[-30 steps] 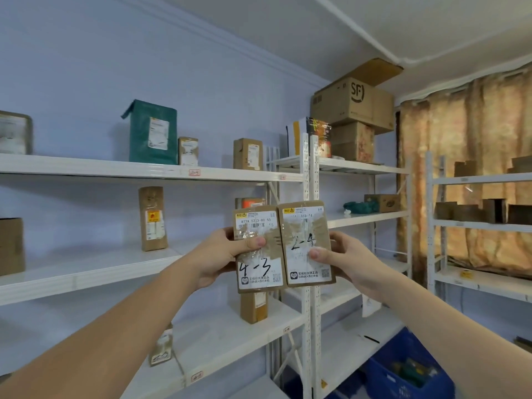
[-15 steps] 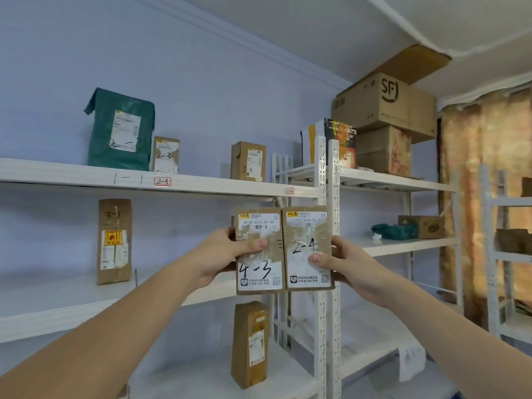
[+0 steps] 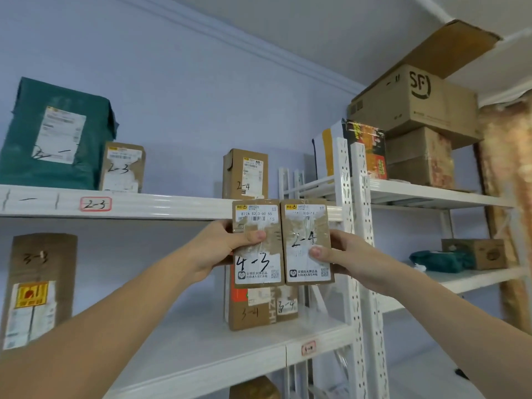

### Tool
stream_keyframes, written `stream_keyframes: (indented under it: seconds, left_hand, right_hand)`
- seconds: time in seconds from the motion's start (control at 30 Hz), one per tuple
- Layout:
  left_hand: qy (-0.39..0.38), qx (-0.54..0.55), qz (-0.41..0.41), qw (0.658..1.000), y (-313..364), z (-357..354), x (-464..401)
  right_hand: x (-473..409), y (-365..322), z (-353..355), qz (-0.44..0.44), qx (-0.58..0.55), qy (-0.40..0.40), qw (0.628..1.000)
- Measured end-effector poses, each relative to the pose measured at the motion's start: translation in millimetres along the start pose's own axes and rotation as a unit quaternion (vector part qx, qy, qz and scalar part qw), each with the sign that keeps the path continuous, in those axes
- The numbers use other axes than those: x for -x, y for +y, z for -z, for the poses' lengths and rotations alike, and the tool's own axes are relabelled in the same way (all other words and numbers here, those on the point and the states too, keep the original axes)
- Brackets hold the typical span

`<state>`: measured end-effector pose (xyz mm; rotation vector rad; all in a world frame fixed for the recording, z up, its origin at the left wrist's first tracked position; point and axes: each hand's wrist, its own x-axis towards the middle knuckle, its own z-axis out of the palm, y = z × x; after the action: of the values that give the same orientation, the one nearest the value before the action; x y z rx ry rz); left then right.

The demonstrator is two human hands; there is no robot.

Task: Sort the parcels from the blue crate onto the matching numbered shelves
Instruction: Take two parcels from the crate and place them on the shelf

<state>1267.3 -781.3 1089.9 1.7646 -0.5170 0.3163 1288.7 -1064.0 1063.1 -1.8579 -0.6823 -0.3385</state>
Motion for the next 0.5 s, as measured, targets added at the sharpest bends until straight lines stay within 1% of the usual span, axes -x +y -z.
stream_keyframes:
  seconds: [0.07,0.13,0.27,0.37,0.43,0.5]
  left_hand:
    - [0.013,-0.021,-0.003,1.000,-4.6,0.6,-22.7]
    - [0.028,-0.040,-0.009,0.999,-6.0,1.8,-40.9]
    - [0.080,-0.054,-0.023,0.995,-6.3,-2.0,-71.9]
    - [0.111,-0.070,-0.029,0.991,-3.6,-7.9,-86.8]
    - [0.131,-0.082,-0.033,0.987,-3.7,-11.5,-94.7]
    - [0.151,-0.092,-0.034,0.984,-6.1,-12.5,-100.8]
  right_hand:
    - [-30.2,13.8,10.5,0.013,0.015,-0.016,1.000]
    - [-61.3,21.2,23.8,0.036,0.002,-0.014,0.999]
    - [-132.2,24.0,61.8,0.100,-0.049,0.005,0.994]
    - [-190.0,20.1,90.0,0.122,-0.066,0.039,0.990]
    - [-224.2,20.2,102.1,0.128,-0.034,0.050,0.990]
    - [-254.9,24.4,109.9,0.127,0.032,0.061,0.990]
